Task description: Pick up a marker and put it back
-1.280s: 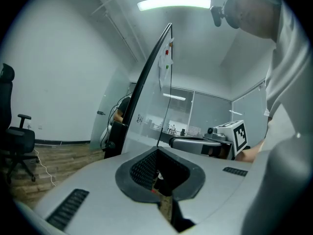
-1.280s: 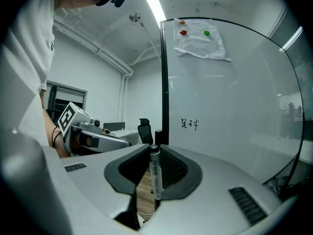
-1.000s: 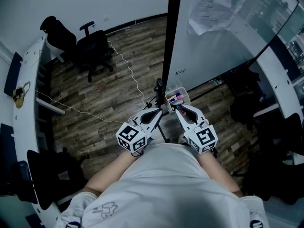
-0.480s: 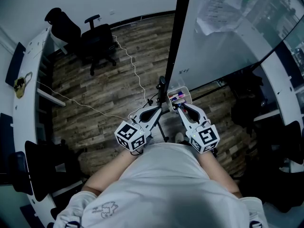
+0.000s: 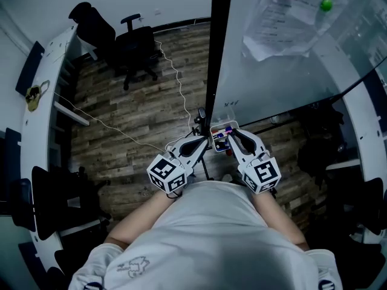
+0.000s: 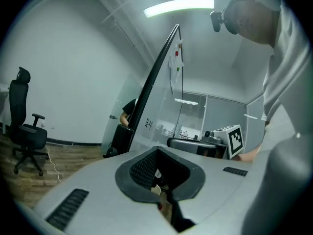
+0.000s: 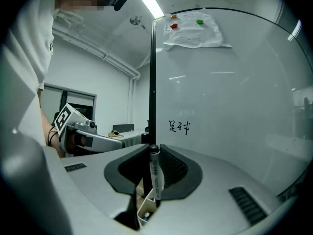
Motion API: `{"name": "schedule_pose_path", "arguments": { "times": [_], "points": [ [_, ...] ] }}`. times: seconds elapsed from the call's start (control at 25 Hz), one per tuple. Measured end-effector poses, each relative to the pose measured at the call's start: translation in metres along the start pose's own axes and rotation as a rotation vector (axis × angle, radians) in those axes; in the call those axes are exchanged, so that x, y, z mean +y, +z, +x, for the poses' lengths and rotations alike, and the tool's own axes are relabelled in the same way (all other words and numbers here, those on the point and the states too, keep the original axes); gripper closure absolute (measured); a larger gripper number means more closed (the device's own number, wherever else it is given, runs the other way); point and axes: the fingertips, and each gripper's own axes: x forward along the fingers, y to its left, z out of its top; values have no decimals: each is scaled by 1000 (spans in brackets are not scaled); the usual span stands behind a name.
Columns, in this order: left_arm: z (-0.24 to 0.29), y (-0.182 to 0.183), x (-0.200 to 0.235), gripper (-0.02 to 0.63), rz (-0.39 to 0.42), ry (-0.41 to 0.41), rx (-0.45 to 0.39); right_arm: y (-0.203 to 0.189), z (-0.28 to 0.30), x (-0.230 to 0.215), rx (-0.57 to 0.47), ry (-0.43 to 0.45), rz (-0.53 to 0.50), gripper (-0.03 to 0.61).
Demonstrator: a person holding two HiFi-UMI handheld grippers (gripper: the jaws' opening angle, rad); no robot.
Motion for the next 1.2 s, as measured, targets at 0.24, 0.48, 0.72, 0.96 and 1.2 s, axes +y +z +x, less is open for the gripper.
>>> {"name": "schedule_pose_path", "arguments": {
  "times": [0.24, 0.48, 0.72, 0.96, 1.2],
  "points": [
    [26, 0, 5, 609, -1, 78, -4, 0, 12, -31, -17, 81, 32, 508],
    [48, -2, 6, 609, 2, 165, -24, -11, 17, -57, -13, 177, 64, 508],
    [61, -11, 1, 609, -5, 255, -53, -23, 20, -71, -10, 269, 95, 508],
    [58, -19, 4, 609, -26, 321, -62, -51, 25, -78, 27, 310, 176, 508],
    [57, -30, 10, 609, -66, 346, -57, -71, 32, -85, 71, 307, 230, 506]
  ]
}}
